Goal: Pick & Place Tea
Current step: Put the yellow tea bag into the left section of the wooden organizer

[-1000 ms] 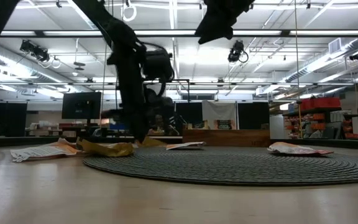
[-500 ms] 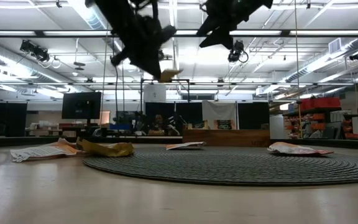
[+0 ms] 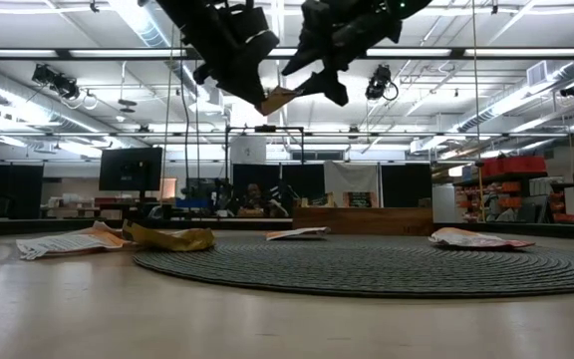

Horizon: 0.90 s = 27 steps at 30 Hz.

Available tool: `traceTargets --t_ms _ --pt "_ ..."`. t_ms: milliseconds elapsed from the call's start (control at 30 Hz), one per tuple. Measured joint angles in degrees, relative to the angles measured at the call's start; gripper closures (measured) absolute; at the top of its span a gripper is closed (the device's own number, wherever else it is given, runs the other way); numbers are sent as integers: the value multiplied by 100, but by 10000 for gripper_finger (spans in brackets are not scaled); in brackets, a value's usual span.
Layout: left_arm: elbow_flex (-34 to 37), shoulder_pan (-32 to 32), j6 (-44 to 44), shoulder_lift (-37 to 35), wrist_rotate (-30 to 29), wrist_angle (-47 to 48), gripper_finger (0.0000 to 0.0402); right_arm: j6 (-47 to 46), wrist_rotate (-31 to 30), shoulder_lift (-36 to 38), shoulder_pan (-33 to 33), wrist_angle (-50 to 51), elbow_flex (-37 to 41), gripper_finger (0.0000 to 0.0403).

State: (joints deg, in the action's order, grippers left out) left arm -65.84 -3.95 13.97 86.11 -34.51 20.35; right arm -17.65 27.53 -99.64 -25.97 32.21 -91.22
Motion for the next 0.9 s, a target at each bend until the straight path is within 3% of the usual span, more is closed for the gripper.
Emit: traceTargets --t_ms 633,767,900 --pt "0 -201 -760 0 20 -305 400 -411 -258 -122 -8 598 -174 203" --pt "0 -201 -688 0 20 -402 400 -280 -182 -122 -8 599 -174 250" --pt "0 -201 -688 0 20 -493 399 30 3 -119 -9 570 -174 354"
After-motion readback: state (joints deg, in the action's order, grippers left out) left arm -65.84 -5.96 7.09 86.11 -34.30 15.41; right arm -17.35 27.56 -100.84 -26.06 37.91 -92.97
